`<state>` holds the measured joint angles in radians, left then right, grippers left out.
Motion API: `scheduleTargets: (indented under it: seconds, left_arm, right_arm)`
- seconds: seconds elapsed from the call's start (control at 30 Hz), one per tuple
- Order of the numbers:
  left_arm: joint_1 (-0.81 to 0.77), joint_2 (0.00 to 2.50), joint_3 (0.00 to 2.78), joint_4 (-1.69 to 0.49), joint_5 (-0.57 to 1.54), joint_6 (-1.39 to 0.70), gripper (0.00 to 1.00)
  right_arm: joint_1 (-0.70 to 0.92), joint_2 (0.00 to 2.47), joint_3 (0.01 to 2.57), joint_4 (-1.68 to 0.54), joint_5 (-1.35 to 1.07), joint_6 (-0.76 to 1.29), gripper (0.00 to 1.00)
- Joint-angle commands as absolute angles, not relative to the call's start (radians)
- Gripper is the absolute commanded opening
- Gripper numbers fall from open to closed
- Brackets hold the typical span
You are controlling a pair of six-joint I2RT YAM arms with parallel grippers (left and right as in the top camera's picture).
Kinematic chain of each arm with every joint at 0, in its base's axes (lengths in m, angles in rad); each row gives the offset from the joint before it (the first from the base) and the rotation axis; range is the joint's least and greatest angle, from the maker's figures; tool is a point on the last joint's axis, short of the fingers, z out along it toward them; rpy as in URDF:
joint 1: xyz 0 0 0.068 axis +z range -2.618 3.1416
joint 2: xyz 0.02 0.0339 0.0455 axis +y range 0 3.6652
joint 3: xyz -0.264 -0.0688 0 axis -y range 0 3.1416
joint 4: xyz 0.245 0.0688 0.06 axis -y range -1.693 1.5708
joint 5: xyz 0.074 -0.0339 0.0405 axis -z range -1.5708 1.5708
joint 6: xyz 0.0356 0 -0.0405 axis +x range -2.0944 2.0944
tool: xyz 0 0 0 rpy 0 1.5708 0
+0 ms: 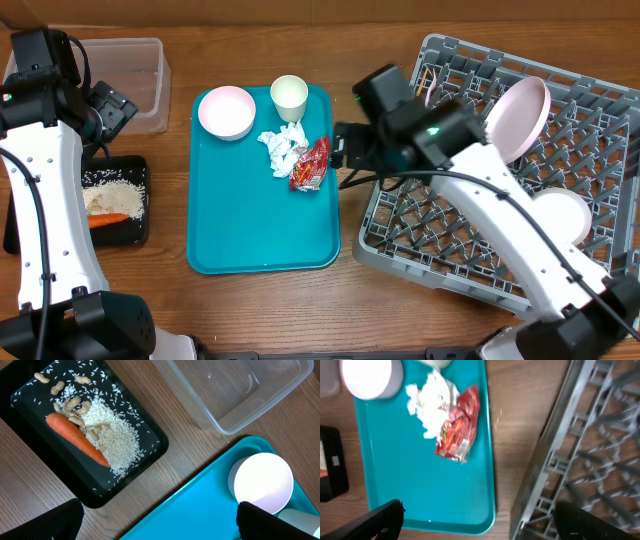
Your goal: Sort waste into correct bins and load items into the dishwasher rack
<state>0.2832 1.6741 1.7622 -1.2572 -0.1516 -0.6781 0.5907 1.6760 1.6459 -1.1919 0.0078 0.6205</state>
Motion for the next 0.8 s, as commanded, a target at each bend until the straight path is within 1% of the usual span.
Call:
scheduleTargets:
  seconds: [0.0, 0.07, 0.2, 0.47, 0.5, 0.57, 0.63, 0.77]
  left_arm:
    - [0.280, 1.678, 1.758, -1.256, -0.164, -0.673, 1.00]
    - [0.280, 1.678, 1.758, -1.256, -0.164, -0.673, 1.00]
    - [0.280, 1.678, 1.758, -1.256, -0.164, -0.673, 1.00]
    - [0.280, 1.678, 1.758, -1.256, -0.164, -0.673, 1.00]
    - [0.280, 1.678, 1.758, -1.256, -0.164, -0.673, 1.00]
    - [0.280, 1.678, 1.758, -1.256, -0.164, -0.673, 1.00]
    - [0.280, 1.678, 1.758, -1.256, -0.164, -0.673, 1.00]
    - [0.280, 1.678, 1.758, -1.256, -0.164, -0.673, 1.00]
  right_arm:
    - [0.598, 1.763, 1.642, -1.218, 0.044, 0.796, 1.00]
    - [0.598, 1.814, 1.642, -1.237, 0.068, 0.836, 1.00]
    - [0.598, 1.890, 1.642, -1.256, 0.078, 0.843, 0.95]
    - [0.598, 1.915, 1.642, -1.307, 0.127, 0.872, 0.93]
    - [0.599, 1.917, 1.642, -1.311, 0.127, 0.872, 0.90]
    - [0.601, 1.926, 1.642, -1.311, 0.127, 0.872, 0.82]
    - [0.603, 1.936, 1.641, -1.311, 0.127, 0.872, 0.76]
    - [0.611, 1.945, 1.625, -1.303, 0.126, 0.877, 0.75]
